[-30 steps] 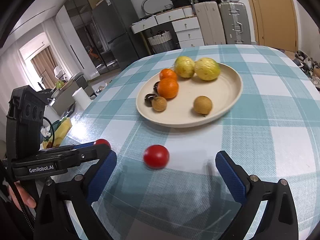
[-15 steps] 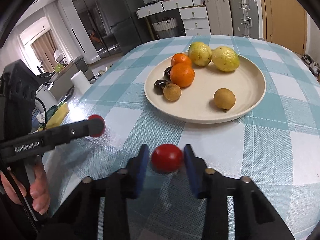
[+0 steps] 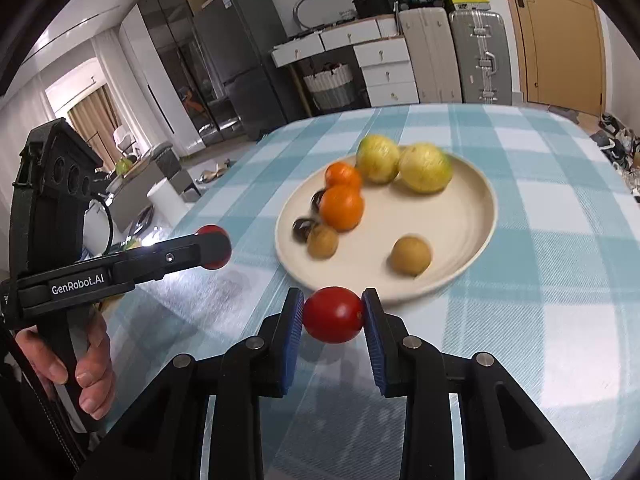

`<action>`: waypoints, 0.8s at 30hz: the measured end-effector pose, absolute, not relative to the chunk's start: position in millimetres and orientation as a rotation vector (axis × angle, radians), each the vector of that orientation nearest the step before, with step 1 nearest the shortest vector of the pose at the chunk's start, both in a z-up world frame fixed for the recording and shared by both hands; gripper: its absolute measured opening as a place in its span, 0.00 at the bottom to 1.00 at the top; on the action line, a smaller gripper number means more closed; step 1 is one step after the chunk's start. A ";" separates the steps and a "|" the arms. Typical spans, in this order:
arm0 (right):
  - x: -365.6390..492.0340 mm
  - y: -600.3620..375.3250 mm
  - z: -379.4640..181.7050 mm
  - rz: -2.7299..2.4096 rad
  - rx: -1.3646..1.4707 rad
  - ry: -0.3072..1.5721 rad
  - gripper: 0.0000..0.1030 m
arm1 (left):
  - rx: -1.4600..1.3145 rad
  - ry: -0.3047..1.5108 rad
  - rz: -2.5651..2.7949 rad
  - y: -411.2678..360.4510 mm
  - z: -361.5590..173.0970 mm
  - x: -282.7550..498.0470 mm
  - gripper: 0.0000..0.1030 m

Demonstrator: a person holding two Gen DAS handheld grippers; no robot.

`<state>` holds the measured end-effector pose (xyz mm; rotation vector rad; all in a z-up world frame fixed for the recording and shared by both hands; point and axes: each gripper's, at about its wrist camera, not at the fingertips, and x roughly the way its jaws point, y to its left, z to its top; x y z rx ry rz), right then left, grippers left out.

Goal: Organize fruits
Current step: 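Carry both tomatoes onto the cream plate and open both tools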

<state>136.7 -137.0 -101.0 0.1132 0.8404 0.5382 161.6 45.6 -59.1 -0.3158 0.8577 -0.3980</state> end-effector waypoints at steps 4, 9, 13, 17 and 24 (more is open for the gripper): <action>151.1 -145.4 -95.8 0.526 0.110 0.822 0.29 | -0.308 0.854 -0.416 32.1 -51.7 183.7 0.28; 169.2 -149.6 -91.6 0.526 0.115 0.810 0.30 | -0.310 0.881 -0.432 16.0 -52.9 213.8 0.28; 180.9 -151.1 -89.2 0.535 0.121 0.809 0.30 | -0.326 0.908 -0.436 8.0 -59.4 233.8 0.28; 194.4 -149.7 -91.5 0.539 0.107 0.819 0.30 | -0.318 0.933 -0.447 -1.4 -64.9 253.5 0.28; 217.1 -147.6 -100.6 0.536 0.106 0.844 0.30 | -0.298 0.979 -0.454 -14.1 -74.1 286.2 0.28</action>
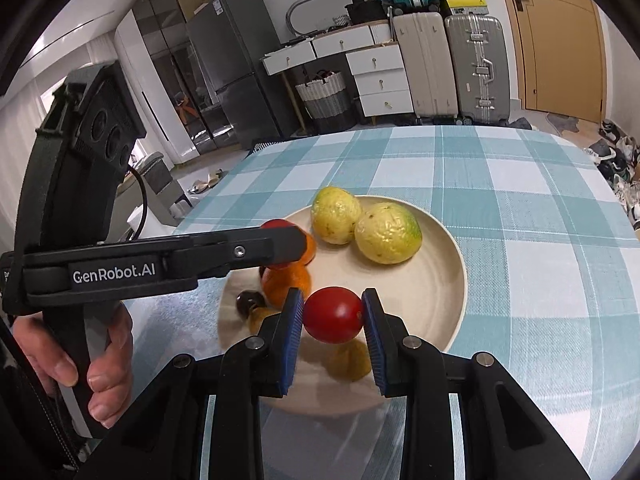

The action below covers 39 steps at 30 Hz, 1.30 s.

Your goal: Organize fruits

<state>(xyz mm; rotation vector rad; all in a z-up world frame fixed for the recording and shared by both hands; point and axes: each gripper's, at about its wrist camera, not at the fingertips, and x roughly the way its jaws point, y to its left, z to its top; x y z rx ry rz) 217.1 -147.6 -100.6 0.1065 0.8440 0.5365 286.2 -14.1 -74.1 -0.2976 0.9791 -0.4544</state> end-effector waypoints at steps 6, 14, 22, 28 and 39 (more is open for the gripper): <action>229.6 -144.7 -108.5 0.533 0.097 0.863 0.30 | -0.293 0.998 -0.443 -19.0 -82.3 302.0 0.28; 242.7 -142.5 -116.2 0.525 0.123 0.879 0.30 | -0.325 1.026 -0.436 -21.5 -94.8 315.8 0.28; 236.5 -144.9 -105.6 0.550 0.120 0.811 0.54 | -0.328 0.998 -0.452 -20.0 -84.2 310.4 0.30; 226.5 -166.8 -97.4 0.502 0.162 0.769 0.68 | -0.329 0.957 -0.438 -12.7 -67.3 295.6 0.39; 196.7 -190.0 -75.2 0.444 0.182 0.692 0.76 | -0.301 0.868 -0.394 1.0 -31.2 250.5 0.40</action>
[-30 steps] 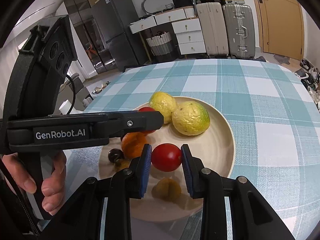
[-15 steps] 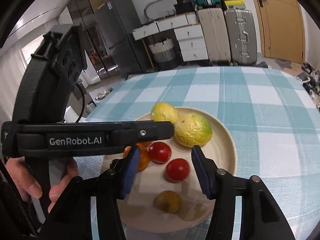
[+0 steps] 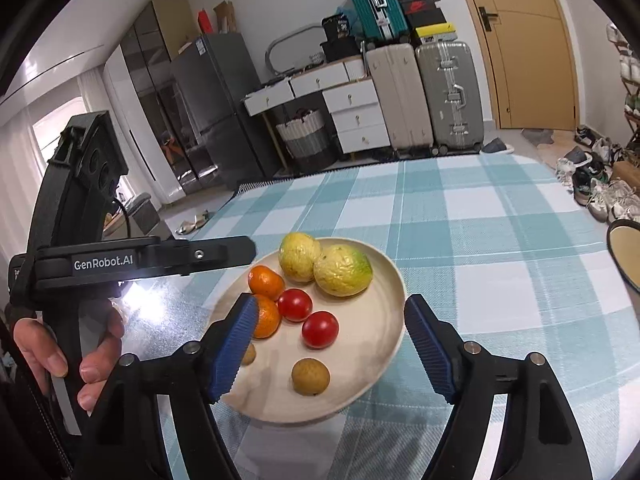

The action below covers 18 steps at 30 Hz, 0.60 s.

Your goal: Organize fruits

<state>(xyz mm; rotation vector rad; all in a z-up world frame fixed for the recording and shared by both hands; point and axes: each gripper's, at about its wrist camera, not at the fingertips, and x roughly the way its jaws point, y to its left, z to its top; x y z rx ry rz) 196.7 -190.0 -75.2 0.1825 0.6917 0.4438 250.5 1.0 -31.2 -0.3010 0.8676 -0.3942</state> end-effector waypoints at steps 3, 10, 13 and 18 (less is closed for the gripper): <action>187.4 -191.7 -67.6 0.443 0.186 0.665 0.79 | -0.281 0.829 -0.382 2.4 -22.1 235.5 0.47; 160.9 -191.6 -44.8 0.436 0.162 0.562 0.86 | -0.212 0.710 -0.330 2.1 5.3 192.8 0.73; 150.6 -191.5 -35.6 0.426 0.157 0.511 0.90 | -0.209 0.658 -0.295 5.2 16.1 177.9 0.81; 134.0 -191.3 -22.2 0.404 0.138 0.434 0.98 | -0.184 0.596 -0.227 9.7 30.5 157.4 0.91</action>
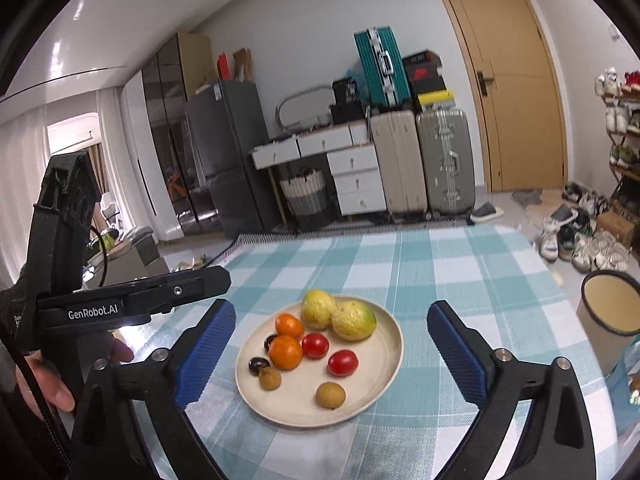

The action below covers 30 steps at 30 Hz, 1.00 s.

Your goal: Organize fruits

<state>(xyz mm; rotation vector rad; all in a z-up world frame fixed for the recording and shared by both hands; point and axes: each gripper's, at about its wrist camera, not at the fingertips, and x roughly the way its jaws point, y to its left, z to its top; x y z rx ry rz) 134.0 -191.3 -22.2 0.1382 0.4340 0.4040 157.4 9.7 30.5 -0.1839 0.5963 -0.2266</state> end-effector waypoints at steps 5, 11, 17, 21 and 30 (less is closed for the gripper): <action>118.2 -190.9 -13.7 0.380 0.102 0.374 1.00 | -0.175 0.517 -0.180 15.4 41.3 135.0 0.99; 104.0 -187.4 -8.2 0.378 0.079 0.316 1.00 | -0.144 0.463 -0.145 17.5 45.5 113.7 0.99; 94.5 -185.1 -4.4 0.372 0.062 0.270 1.00 | -0.129 0.418 -0.089 22.2 42.3 101.5 0.99; 86.6 -184.0 -4.0 0.365 0.044 0.239 1.00 | -0.114 0.384 -0.059 26.4 38.1 91.8 0.99; 73.9 -180.4 -14.1 0.322 -0.016 0.200 1.00 | -0.083 0.342 -0.001 32.6 10.8 79.0 0.99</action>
